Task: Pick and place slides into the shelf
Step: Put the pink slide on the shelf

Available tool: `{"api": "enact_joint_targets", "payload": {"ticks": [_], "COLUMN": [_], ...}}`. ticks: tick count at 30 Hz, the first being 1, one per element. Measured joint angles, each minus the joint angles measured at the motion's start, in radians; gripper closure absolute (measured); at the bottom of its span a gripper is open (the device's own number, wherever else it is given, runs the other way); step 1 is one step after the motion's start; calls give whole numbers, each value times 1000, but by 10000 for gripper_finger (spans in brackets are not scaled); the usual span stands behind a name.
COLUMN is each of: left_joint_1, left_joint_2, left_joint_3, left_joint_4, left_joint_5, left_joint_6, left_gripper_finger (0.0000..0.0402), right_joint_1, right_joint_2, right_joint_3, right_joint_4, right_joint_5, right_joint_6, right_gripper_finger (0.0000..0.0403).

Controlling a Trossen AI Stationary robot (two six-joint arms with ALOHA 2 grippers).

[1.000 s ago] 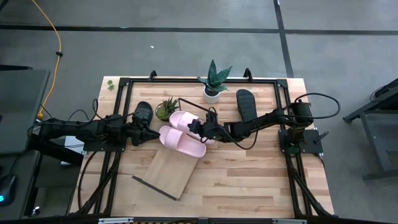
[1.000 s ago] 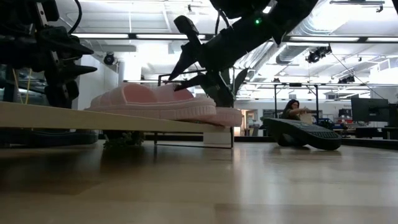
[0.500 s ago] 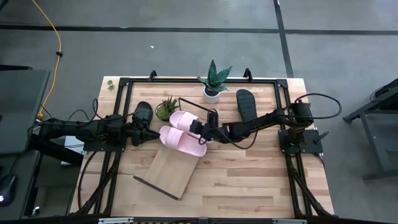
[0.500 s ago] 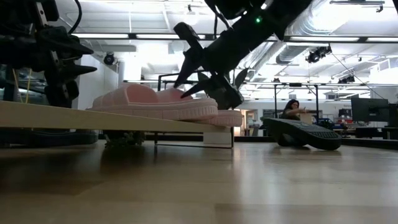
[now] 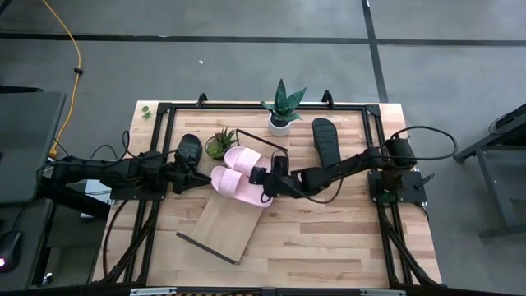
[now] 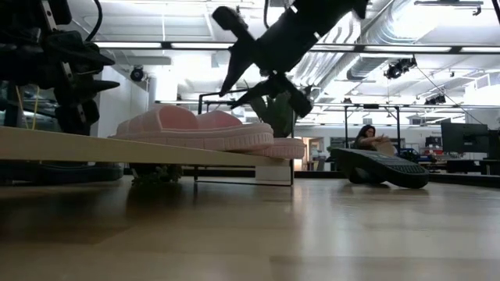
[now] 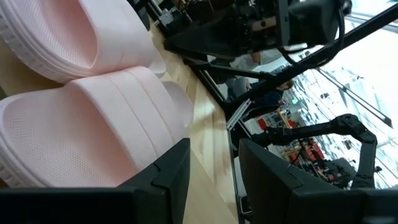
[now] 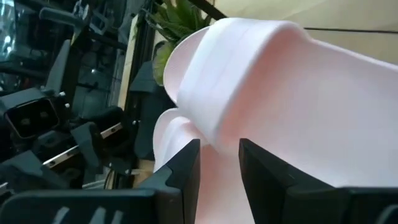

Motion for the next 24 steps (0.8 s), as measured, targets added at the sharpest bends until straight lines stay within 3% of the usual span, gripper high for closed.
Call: {"api": "enact_joint_targets", "payload": {"ticks": [6,13,17,24], "left_joint_1": [0,0,0,0], "left_joint_2": [0,40,106,201], "left_joint_3": [0,0,0,0], "left_joint_4": [4,8,8,19], "left_joint_5": [21,42,51,119], "left_joint_6": [-3,-2,-4,-30], "left_gripper_finger": [275,275,275,275], "right_joint_1": [69,138,174,243], "right_joint_2": [-4,-12,-12,-37], "right_joint_3": [0,0,0,0], "right_joint_4": [-121,-188,-206,-343], "right_joint_5": [89,40,92,77], "right_joint_6": [115,189,252,372], "right_gripper_finger": [302,302,302,302]}}
